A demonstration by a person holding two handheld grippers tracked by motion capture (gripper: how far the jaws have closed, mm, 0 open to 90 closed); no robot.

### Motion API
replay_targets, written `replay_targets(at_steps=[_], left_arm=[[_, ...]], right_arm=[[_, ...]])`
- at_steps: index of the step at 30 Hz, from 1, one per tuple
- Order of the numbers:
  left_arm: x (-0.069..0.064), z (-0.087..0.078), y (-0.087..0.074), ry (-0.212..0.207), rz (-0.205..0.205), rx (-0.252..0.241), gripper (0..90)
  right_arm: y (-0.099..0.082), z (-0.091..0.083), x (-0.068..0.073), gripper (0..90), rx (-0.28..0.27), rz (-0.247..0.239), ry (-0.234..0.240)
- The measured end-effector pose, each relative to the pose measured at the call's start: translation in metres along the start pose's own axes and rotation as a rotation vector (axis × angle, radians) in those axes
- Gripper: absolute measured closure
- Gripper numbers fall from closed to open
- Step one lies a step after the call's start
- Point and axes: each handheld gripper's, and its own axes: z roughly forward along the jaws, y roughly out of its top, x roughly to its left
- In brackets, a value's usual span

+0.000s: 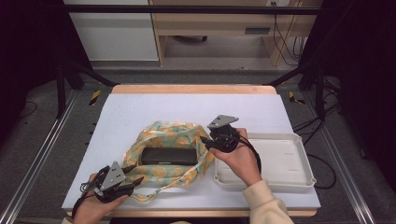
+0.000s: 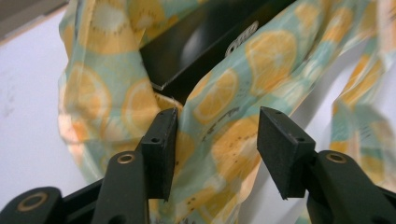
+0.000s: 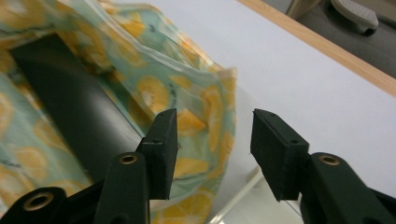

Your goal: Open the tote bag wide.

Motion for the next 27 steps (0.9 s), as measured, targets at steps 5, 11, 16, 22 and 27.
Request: replay_targets(at_steps=[5, 11, 16, 22, 27], left_arm=[[0.003, -0.014, 0.017, 0.004, -0.026, -0.068, 47.6], [0.029, -0.011, 0.045, 0.0, -0.069, -0.054, 65.4], [0.041, 0.011, 0.064, -0.014, -0.018, -0.009, 78.9], [0.054, 0.039, 0.064, -0.017, -0.022, 0.03, 85.7], [0.063, 0.044, 0.06, 0.013, -0.04, 0.016, 87.5]], right_arm=[[0.002, -0.007, 0.022, 59.8, -0.042, -0.029, 0.041], [0.001, -0.01, 0.044, 80.8, -0.072, -0.059, 0.105], [-0.003, -0.007, 0.063, 84.8, -0.074, -0.086, 0.146], [-0.012, 0.005, 0.075, 85.8, -0.05, -0.088, 0.169], [-0.019, 0.008, 0.08, 86.6, -0.028, -0.091, 0.158]])
